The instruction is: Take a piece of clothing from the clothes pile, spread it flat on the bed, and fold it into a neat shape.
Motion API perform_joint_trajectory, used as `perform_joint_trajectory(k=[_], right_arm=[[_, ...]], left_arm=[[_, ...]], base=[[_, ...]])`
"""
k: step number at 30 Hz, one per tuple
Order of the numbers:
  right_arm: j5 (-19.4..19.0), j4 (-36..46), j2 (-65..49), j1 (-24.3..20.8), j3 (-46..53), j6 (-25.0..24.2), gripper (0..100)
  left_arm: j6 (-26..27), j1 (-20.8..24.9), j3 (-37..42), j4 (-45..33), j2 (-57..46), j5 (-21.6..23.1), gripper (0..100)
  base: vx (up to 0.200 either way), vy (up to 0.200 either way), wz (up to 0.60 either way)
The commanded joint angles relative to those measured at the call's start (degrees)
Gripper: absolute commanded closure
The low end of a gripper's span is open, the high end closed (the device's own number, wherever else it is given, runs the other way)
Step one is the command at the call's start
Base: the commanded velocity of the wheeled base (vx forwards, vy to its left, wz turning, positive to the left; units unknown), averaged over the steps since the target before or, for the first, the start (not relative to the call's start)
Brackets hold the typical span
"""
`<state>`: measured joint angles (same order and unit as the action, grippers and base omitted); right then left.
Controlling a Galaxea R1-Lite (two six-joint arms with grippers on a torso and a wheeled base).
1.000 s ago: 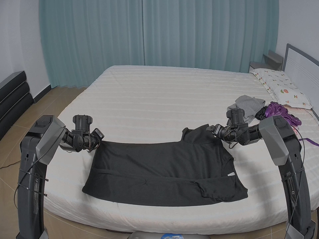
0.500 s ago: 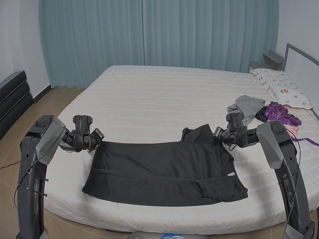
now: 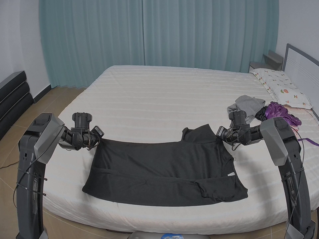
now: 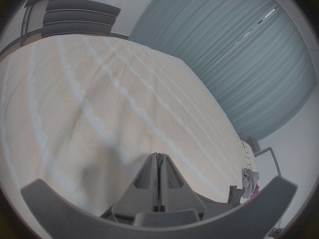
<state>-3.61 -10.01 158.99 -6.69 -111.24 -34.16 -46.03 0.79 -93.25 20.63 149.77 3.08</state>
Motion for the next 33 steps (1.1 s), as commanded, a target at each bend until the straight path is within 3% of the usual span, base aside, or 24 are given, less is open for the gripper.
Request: perform_joint_trajectory(k=[1, 19, 32, 33], right_arm=[[-0.3, -0.8, -4.8, 0.8, 5.2, -0.1, 100], [-0.9, -19.6, -7.0, 1.7, 16.7, 0.2, 100], [-2.0, -21.6, -8.5, 1.7, 19.3, -0.1, 100], [-3.8, -21.7, -9.8, 1.7, 21.3, 0.0, 100]], left_arm=[[0.0, 0.0, 0.5, 0.1, -1.3, 0.0, 100], [-0.1, -1.3, 2.5, 0.4, -4.6, -0.1, 100], [-0.1, -1.5, 3.4, 0.2, -4.6, 0.0, 100], [-0.1, -1.5, 3.7, 0.3, -4.8, 0.1, 100]], base=[[0.0, 0.0, 0.0], [0.0, 0.0, 0.0], [0.0, 0.0, 0.0], [0.0, 0.0, 0.0]])
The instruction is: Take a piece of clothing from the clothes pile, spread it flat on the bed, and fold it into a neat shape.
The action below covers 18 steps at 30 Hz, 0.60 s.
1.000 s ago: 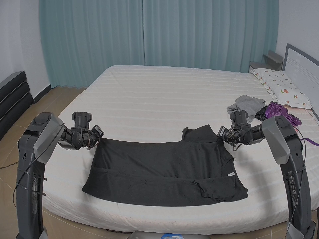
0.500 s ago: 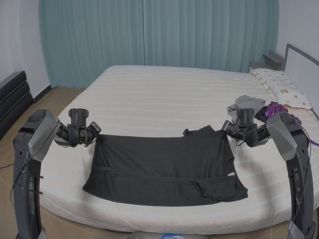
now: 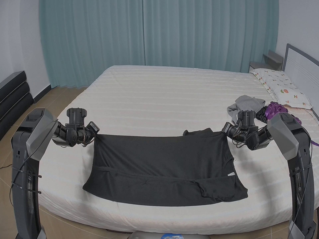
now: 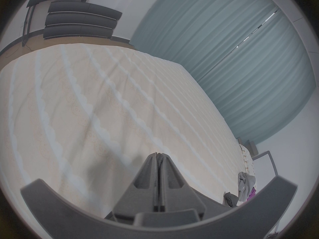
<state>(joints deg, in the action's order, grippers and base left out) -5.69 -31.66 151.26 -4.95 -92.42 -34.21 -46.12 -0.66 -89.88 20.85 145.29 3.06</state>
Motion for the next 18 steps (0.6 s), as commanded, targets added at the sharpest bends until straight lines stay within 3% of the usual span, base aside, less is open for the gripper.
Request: perform_joint_trajectory(k=[1, 18], right_arm=[[-1.8, -0.1, -2.1, -0.1, 2.6, -0.1, 100], [-2.0, -3.6, -3.0, 0.7, 3.5, -1.6, 100]], left_arm=[[0.0, 0.0, 0.3, 0.1, -0.4, 0.1, 100], [0.0, 0.1, 0.2, 0.3, 0.2, 0.7, 100]], base=[[0.0, 0.0, 0.0], [0.0, 0.0, 0.0]])
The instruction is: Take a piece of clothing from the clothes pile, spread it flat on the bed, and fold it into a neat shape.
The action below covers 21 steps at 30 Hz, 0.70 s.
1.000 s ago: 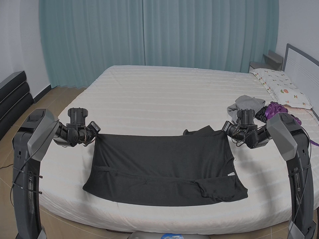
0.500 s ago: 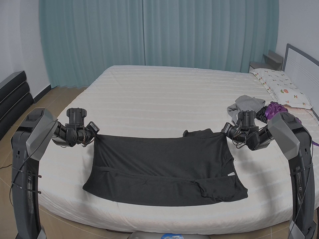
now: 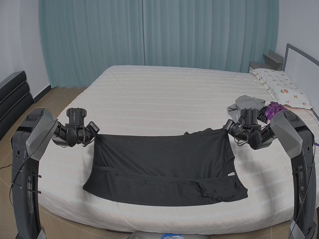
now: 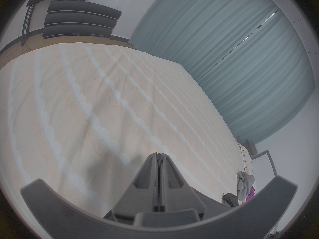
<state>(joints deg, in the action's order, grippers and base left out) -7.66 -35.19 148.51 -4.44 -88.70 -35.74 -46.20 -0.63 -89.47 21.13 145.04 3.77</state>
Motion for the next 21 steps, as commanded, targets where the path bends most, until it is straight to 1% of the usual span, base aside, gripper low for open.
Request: perform_joint_trajectory(k=[1, 12, 15, 18, 21], right_arm=[[0.1, 0.0, -0.2, 0.4, -0.2, 0.1, 100], [0.0, 0.5, -0.2, 0.7, 0.6, 0.1, 100], [-0.7, 0.7, -2.2, 0.6, 3.2, 0.2, 100], [-2.5, 0.5, -3.8, 0.7, 6.3, 0.2, 100], [-2.7, 0.2, -5.2, 0.8, 8.6, 0.4, 100]], left_arm=[[0.1, 0.2, -0.3, 0.1, 0.6, 0.0, 100], [0.1, 0.2, -0.4, 0.3, 1.0, 0.0, 100], [0.2, 0.2, 1.4, 0.3, 0.3, 0.0, 100], [0.8, 0.4, 4.8, 0.3, -1.7, 0.0, 100], [1.2, 0.5, 6.2, 0.4, -2.9, 0.1, 100]], base=[[0.0, 0.0, 0.0], [0.0, 0.0, 0.0], [0.0, 0.0, 0.0], [0.0, 0.0, 0.0], [0.0, 0.0, 0.0]])
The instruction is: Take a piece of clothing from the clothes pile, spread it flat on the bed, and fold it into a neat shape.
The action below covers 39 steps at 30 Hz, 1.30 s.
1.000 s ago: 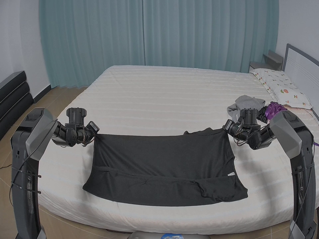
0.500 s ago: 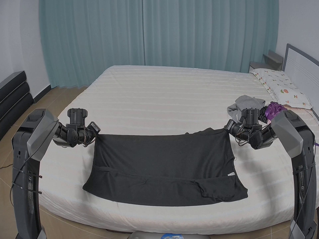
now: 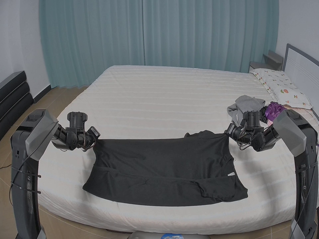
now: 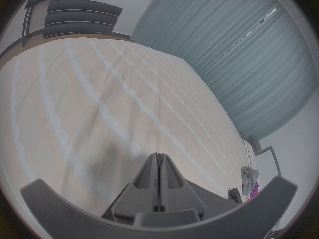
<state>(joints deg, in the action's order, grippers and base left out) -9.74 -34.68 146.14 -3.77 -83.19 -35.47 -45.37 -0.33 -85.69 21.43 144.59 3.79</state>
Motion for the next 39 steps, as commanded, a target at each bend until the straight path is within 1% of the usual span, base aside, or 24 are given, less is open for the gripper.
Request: perform_joint_trajectory(k=[1, 5, 8, 10, 12, 17, 18, 19, 22, 25, 30, 31, 33, 37, 39], right_arm=[[-0.9, -0.6, -3.8, 0.2, 5.0, 0.2, 100], [-3.1, -0.8, -6.9, 0.1, 10.8, 0.3, 100], [-3.6, -2.0, -7.9, 0.2, 13.1, 0.3, 100], [-3.8, -3.8, -9.0, 0.3, 16.0, 0.4, 100], [-4.0, -4.8, -9.8, 0.4, 18.1, 0.4, 100], [-6.5, -6.5, -12.3, 0.8, 23.7, 0.8, 100], [-6.5, -6.5, -12.3, 0.9, 23.9, 0.8, 100], [-6.8, -7.3, -12.8, 1.0, 25.8, 0.9, 100], [-7.0, -9.0, -13.2, 1.3, 28.3, 1.7, 100], [-8.3, -11.2, -13.2, 1.4, 31.9, 3.0, 100], [-8.7, -12.9, -12.7, 1.4, 35.9, 5.2, 100], [-8.7, -13.7, -12.4, 1.5, 37.1, 6.3, 100], [-8.9, -14.3, -12.2, 1.9, 38.2, 7.3, 100], [-10.6, -14.4, -12.3, 2.2, 40.2, 9.6, 100], [-10.6, -14.4, -12.1, 2.2, 40.6, 10.6, 100]], left_arm=[[0.5, 0.2, 3.2, 0.1, -3.3, 0.1, 100], [0.5, 0.1, 5.3, 0.1, -5.0, 0.3, 100], [0.6, 0.1, 7.0, 0.1, -5.8, 0.3, 100], [1.7, 0.1, 9.0, 0.4, -6.5, 0.3, 100], [2.7, 0.1, 11.2, 1.6, -7.2, 0.3, 100], [4.1, -0.3, 18.0, 6.3, -9.9, 0.3, 100], [4.2, -0.3, 18.2, 6.3, -10.0, 0.3, 100], [5.0, -0.4, 20.6, 7.7, -10.6, 0.3, 100], [6.3, -0.4, 23.5, 9.0, -11.0, 0.3, 100], [7.1, -0.3, 26.8, 11.6, -10.7, 0.3, 100], [7.7, 0.2, 30.5, 13.8, -10.6, 0.3, 100], [8.1, 0.2, 31.9, 14.5, -10.9, 0.4, 100], [8.7, 0.3, 33.1, 15.0, -11.0, 0.3, 100], [9.7, 0.3, 35.3, 16.4, -11.2, 0.3, 100], [9.8, 0.3, 35.8, 16.9, -10.9, 0.3, 100]], base=[[0.0, 0.0, 0.0], [0.0, 0.0, 0.0], [0.0, 0.0, 0.0], [0.0, 0.0, 0.0], [0.0, 0.0, 0.0], [0.0, 0.0, 0.0], [0.0, 0.0, 0.0], [0.0, 0.0, 0.0], [0.0, 0.0, 0.0], [0.0, 0.0, 0.0], [0.0, 0.0, 0.0], [0.0, 0.0, 0.0], [0.0, 0.0, 0.0], [0.0, 0.0, 0.0], [0.0, 0.0, 0.0]])
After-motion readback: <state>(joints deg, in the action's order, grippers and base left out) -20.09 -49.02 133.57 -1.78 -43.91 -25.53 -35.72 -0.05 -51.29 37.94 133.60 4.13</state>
